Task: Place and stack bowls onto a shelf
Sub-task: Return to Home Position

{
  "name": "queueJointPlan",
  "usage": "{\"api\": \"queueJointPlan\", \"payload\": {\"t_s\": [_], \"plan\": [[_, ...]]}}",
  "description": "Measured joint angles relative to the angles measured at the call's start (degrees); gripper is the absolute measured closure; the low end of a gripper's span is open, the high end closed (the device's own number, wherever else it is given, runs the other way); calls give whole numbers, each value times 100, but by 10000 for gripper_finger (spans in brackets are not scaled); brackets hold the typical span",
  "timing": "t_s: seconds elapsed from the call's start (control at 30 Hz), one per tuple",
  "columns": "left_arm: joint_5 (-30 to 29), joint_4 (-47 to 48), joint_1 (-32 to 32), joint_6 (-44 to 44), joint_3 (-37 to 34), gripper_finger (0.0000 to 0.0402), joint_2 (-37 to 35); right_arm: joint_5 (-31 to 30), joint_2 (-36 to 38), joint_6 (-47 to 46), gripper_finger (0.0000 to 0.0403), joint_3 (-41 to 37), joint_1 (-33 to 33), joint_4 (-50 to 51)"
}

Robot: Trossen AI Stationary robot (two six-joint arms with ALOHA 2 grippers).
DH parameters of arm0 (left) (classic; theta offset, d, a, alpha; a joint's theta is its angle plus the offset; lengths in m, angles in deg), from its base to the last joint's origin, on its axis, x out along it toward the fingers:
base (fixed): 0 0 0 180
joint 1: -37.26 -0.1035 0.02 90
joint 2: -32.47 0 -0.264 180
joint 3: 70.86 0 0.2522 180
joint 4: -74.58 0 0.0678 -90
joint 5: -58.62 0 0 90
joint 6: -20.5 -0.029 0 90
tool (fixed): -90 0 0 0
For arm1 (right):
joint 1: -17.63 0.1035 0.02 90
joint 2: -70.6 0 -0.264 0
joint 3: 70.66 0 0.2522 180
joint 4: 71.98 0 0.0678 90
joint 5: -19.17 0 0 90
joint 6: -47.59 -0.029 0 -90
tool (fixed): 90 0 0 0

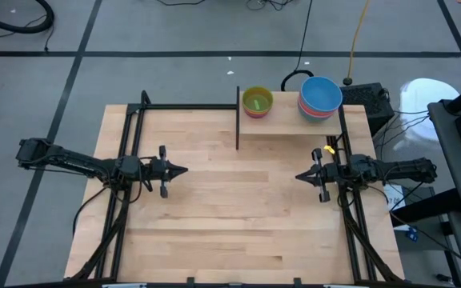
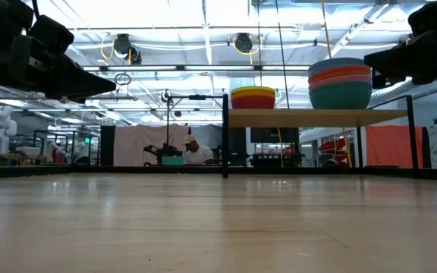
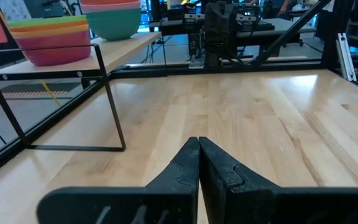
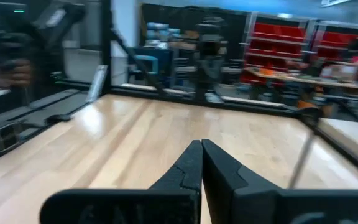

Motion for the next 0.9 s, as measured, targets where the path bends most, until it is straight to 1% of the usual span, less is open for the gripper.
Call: {"api": "queueJointPlan", "payload": {"t_s": [0.1, 0.2, 0.27, 0.37, 0.47, 0.63, 0.8, 0.9], "plan": [[0, 0, 2, -1, 0, 397, 1, 266, 0, 17, 403, -1, 8, 23], [0, 0, 0, 14, 0, 389, 2, 281, 0, -31, 403, -49, 10, -71], [0, 0, 0, 14, 0, 387, 0, 280, 0, 134, 403, -86, 10, -166], [0, -2, 2, -4, 0, 393, 1, 74, 0, 307, 403, -177, 10, -310], [0, -2, 0, -4, 0, 397, 1, -93, 0, 293, 403, -219, 10, -340], [0, -5, 0, -4, 0, 390, 1, -63, 0, 239, 403, -221, 10, -358], [6, -105, 0, -6, 0, 397, -10, -66, 0, 235, 403, -221, 10, -368], [33, -112, 2, -28, 2, 395, -145, -67, 0, 235, 403, -221, 10, -373]]}}
